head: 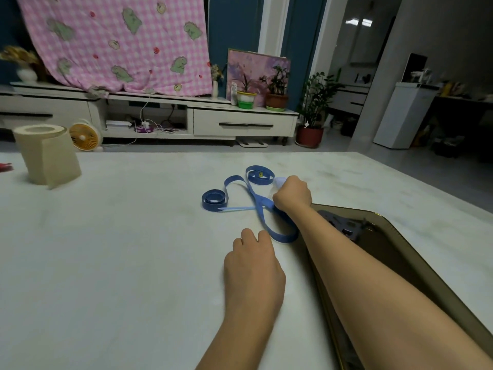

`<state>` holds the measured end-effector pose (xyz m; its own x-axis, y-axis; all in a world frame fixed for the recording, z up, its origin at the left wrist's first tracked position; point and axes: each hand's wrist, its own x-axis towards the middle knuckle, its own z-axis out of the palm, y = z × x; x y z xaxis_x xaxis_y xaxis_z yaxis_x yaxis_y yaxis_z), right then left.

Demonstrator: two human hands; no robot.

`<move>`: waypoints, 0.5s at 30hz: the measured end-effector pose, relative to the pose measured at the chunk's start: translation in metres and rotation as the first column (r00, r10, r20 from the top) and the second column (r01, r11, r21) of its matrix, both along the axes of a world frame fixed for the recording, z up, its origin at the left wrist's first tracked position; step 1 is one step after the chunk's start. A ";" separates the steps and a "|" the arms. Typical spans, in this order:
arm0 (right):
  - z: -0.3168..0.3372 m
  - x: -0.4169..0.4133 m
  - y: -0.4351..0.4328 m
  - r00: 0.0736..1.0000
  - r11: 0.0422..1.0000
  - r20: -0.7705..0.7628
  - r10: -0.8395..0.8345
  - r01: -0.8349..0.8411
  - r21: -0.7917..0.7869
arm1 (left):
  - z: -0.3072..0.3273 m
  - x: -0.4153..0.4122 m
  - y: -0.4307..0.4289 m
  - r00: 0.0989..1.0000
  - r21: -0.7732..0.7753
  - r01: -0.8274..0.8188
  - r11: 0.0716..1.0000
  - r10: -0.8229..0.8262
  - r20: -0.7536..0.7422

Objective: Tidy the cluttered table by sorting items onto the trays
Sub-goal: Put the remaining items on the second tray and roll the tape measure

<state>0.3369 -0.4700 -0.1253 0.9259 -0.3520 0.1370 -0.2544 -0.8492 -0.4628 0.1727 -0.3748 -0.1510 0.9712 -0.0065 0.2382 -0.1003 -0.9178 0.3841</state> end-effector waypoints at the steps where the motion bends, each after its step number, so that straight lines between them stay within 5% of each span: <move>1: -0.001 0.000 0.001 0.999 0.999 0.022 -0.030 0.029 0.046 | 0.000 0.000 0.000 1.000 0.001 -0.001 1.000 0.001 0.001; 10: 0.020 -0.009 -0.010 0.938 0.921 0.310 -0.153 0.021 0.390 | -0.002 0.001 0.001 1.000 -0.021 0.008 1.000 -0.008 0.020; 15: 0.060 -0.042 -0.028 0.985 0.566 0.134 -0.110 -0.049 0.823 | -0.003 -0.001 0.006 1.000 -0.103 0.023 0.994 -0.022 0.014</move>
<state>0.2947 -0.4975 -0.0654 0.9062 -0.4134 -0.0896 -0.1318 -0.0747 -0.9885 0.1721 -0.3683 -0.1540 0.9678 -0.0032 0.2517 -0.1264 -0.8708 0.4750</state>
